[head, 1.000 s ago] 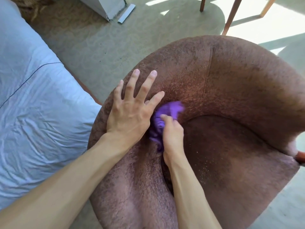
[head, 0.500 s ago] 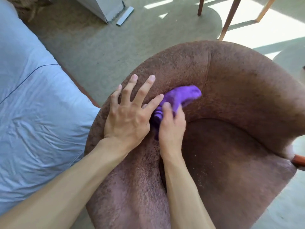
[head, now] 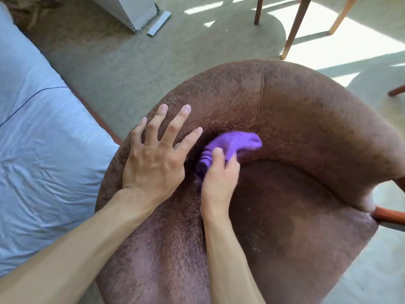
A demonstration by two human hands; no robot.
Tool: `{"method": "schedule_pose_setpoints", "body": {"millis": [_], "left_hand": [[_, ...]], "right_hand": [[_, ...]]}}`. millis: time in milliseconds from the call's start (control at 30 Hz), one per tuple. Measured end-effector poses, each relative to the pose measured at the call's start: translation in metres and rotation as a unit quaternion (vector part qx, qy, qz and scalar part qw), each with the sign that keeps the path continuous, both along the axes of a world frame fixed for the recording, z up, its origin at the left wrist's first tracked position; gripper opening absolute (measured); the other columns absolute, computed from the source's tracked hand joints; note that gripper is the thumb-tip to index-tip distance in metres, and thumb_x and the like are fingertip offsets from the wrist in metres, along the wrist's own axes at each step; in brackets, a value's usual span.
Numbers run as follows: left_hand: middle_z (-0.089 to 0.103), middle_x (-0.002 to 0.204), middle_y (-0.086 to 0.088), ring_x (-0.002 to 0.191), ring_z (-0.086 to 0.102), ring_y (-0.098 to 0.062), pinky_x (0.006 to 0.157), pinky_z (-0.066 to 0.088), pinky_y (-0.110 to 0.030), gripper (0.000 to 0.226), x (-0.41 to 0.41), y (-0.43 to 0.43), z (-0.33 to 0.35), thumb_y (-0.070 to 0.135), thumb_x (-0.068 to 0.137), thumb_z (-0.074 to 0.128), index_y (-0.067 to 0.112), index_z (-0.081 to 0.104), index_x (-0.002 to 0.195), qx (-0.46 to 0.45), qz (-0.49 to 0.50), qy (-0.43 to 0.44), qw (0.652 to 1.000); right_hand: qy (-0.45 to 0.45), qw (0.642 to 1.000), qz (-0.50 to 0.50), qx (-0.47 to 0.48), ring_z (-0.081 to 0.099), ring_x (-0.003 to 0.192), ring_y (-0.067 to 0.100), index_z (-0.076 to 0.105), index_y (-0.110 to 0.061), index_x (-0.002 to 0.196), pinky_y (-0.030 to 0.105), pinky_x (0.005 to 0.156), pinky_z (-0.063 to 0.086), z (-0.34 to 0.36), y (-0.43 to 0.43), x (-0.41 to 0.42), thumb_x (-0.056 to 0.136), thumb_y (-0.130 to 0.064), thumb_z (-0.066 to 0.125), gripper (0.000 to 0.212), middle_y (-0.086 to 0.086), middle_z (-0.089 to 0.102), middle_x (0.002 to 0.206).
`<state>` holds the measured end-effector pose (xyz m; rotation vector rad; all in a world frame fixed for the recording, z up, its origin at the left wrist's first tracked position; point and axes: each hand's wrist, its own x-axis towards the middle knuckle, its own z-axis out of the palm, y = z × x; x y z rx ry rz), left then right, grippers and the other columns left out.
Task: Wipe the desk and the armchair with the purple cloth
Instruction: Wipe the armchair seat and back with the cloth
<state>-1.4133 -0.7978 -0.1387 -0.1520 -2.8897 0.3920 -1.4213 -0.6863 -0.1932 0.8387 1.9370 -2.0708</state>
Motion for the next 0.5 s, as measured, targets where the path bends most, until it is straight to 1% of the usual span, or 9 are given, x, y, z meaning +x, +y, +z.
{"method": "schedule_pose_setpoints", "body": {"millis": [33, 100, 167, 233, 267, 333, 367, 433, 500], "left_hand": [[0.029, 0.165, -0.003, 0.145, 0.032, -0.041, 0.108, 0.033, -0.059, 0.052, 0.0, 0.0, -0.001, 0.013, 0.098, 0.034, 0.035, 0.053, 0.142, -0.002, -0.001, 0.003, 1.0], [0.029, 0.164, -0.003, 0.145, 0.033, -0.041, 0.109, 0.033, -0.059, 0.052, 0.0, -0.002, -0.001, 0.012, 0.097, 0.039, 0.035, 0.054, 0.142, -0.005, 0.002, 0.009, 1.0], [0.029, 0.164, -0.002, 0.145, 0.032, -0.04, 0.109, 0.032, -0.059, 0.054, 0.0, -0.001, -0.001, 0.011, 0.094, 0.044, 0.035, 0.054, 0.141, -0.006, 0.002, 0.011, 1.0], [0.029, 0.164, -0.003, 0.145, 0.032, -0.04, 0.109, 0.032, -0.058, 0.051, 0.001, -0.001, -0.001, 0.013, 0.096, 0.045, 0.035, 0.054, 0.141, -0.009, 0.002, 0.008, 1.0], [0.029, 0.164, -0.003, 0.145, 0.032, -0.04, 0.11, 0.031, -0.058, 0.049, 0.002, -0.001, 0.0, 0.015, 0.097, 0.046, 0.034, 0.054, 0.141, -0.01, 0.002, 0.005, 1.0], [0.03, 0.164, -0.003, 0.145, 0.032, -0.041, 0.11, 0.031, -0.059, 0.049, 0.002, 0.002, 0.002, 0.013, 0.096, 0.048, 0.033, 0.056, 0.14, -0.005, 0.005, 0.0, 1.0], [0.032, 0.163, -0.004, 0.145, 0.032, -0.041, 0.111, 0.031, -0.059, 0.05, 0.001, 0.006, 0.004, 0.012, 0.094, 0.048, 0.032, 0.058, 0.139, 0.005, 0.01, 0.0, 1.0], [0.035, 0.161, -0.006, 0.146, 0.031, -0.04, 0.113, 0.027, -0.061, 0.05, 0.0, 0.016, 0.006, 0.012, 0.092, 0.045, 0.03, 0.061, 0.135, 0.042, 0.038, 0.007, 0.998], [0.035, 0.16, -0.009, 0.149, 0.026, -0.039, 0.118, 0.018, -0.063, 0.053, 0.003, 0.03, 0.004, 0.007, 0.089, 0.044, 0.027, 0.061, 0.135, 0.082, 0.059, 0.022, 0.995]], "right_hand": [[0.018, 0.999, 0.047, -0.012, 0.063, 0.098, 0.018, 0.07, -0.044, 0.092, 0.047, 0.098, 0.049, 0.003, -0.001, -0.003, 0.086, -0.044, 0.056, 0.015, 0.002, 0.061, 0.101], [0.042, 0.995, 0.086, -0.005, 0.063, 0.093, 0.013, 0.068, -0.042, 0.083, 0.043, 0.095, 0.049, 0.003, 0.004, -0.003, 0.085, -0.043, 0.058, 0.01, 0.004, 0.062, 0.098], [0.075, 0.995, 0.062, 0.014, 0.059, 0.084, 0.001, 0.066, -0.034, 0.085, 0.03, 0.087, 0.048, -0.003, 0.012, -0.001, 0.087, -0.042, 0.057, 0.012, 0.002, 0.056, 0.095], [0.114, 0.984, 0.139, 0.011, 0.058, 0.081, -0.006, 0.067, -0.031, 0.092, 0.011, 0.079, 0.045, -0.003, 0.013, 0.005, 0.09, -0.037, 0.057, 0.013, 0.0, 0.05, 0.095], [0.118, 0.977, 0.181, 0.003, 0.057, 0.081, -0.006, 0.067, -0.036, 0.094, 0.008, 0.078, 0.042, -0.003, 0.012, 0.009, 0.09, -0.037, 0.056, 0.012, 0.001, 0.05, 0.095], [0.085, 0.978, 0.189, 0.008, 0.057, 0.084, -0.003, 0.063, -0.056, 0.091, 0.016, 0.081, 0.043, -0.002, 0.012, 0.017, 0.087, -0.04, 0.054, 0.018, 0.003, 0.057, 0.095], [0.063, 0.98, 0.188, 0.006, 0.059, 0.085, 0.002, 0.062, -0.057, 0.089, 0.025, 0.084, 0.046, -0.005, 0.013, 0.024, 0.086, -0.04, 0.054, 0.019, 0.006, 0.059, 0.095], [0.032, 0.956, 0.291, 0.003, 0.062, 0.086, 0.015, 0.064, -0.036, 0.089, 0.038, 0.086, 0.049, -0.011, 0.015, 0.05, 0.085, -0.04, 0.051, 0.014, 0.008, 0.059, 0.093], [0.01, 0.921, 0.389, 0.019, 0.056, 0.084, 0.008, 0.06, -0.024, 0.09, 0.032, 0.083, 0.046, -0.02, 0.018, 0.087, 0.084, -0.045, 0.044, 0.027, 0.0, 0.054, 0.089]]}}
